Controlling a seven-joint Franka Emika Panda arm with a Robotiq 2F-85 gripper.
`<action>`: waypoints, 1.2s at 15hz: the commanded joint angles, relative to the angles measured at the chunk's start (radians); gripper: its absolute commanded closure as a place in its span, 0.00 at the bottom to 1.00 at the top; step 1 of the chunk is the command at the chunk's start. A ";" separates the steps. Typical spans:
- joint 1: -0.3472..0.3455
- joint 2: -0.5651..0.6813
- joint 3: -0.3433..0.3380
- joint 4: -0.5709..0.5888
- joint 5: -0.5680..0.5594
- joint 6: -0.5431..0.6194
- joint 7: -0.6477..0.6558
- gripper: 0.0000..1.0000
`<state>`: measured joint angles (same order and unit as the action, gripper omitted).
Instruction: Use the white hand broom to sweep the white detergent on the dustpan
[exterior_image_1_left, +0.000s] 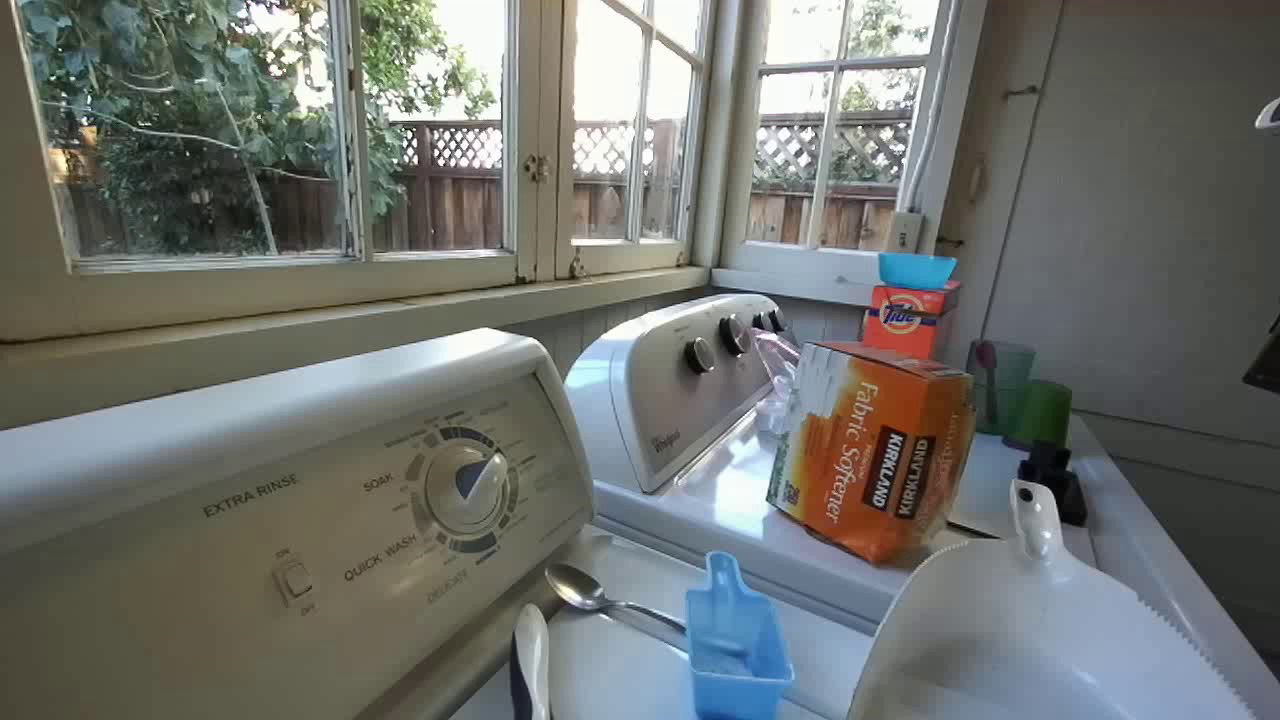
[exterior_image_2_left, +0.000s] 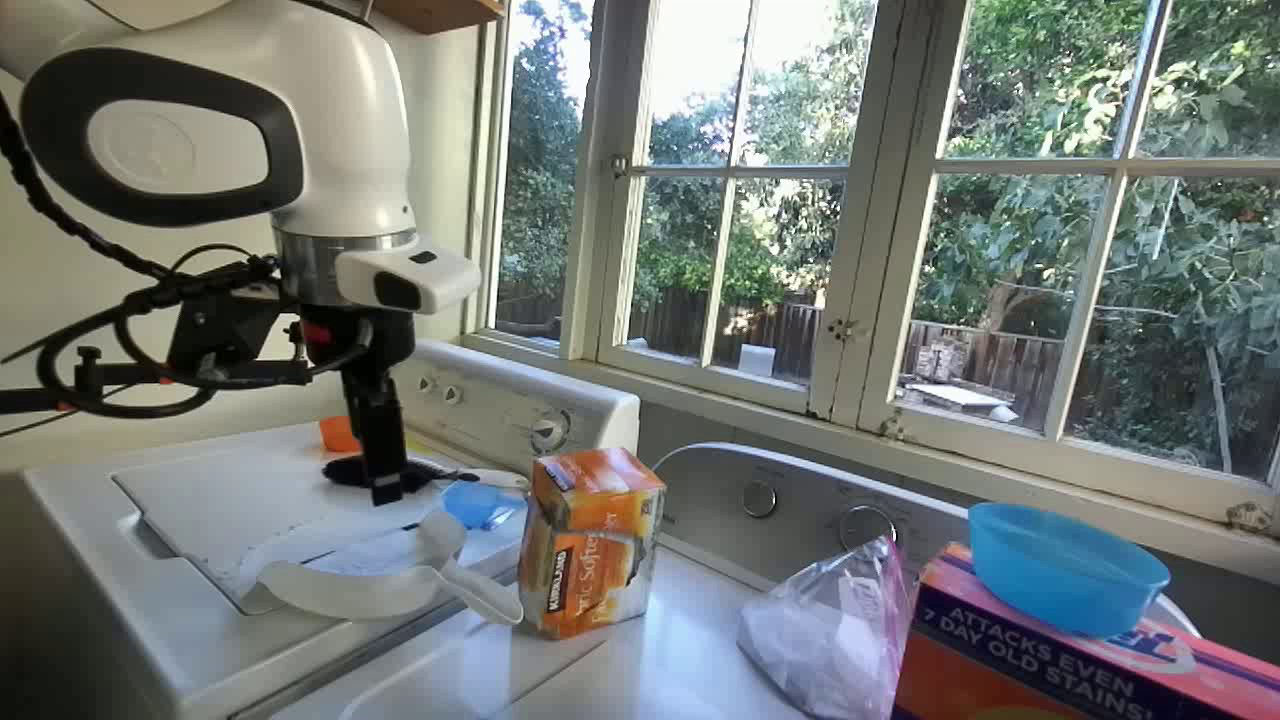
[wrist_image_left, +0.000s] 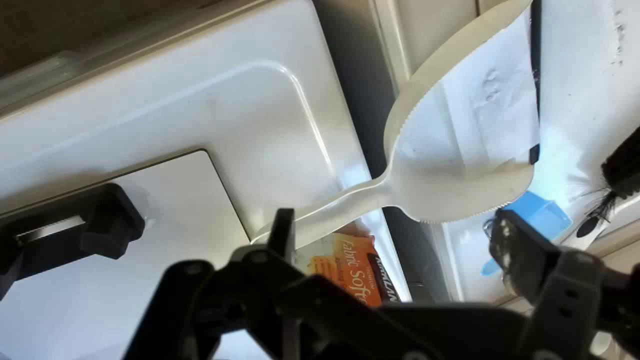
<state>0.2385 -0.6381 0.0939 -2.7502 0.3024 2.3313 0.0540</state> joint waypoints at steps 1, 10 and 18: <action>-0.004 0.000 0.003 -0.001 0.001 -0.005 -0.001 0.00; 0.005 0.074 -0.018 0.051 0.024 0.035 -0.031 0.00; 0.009 0.387 -0.055 0.369 0.088 0.104 -0.090 0.00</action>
<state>0.2393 -0.3801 0.0284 -2.5038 0.3523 2.4292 -0.0066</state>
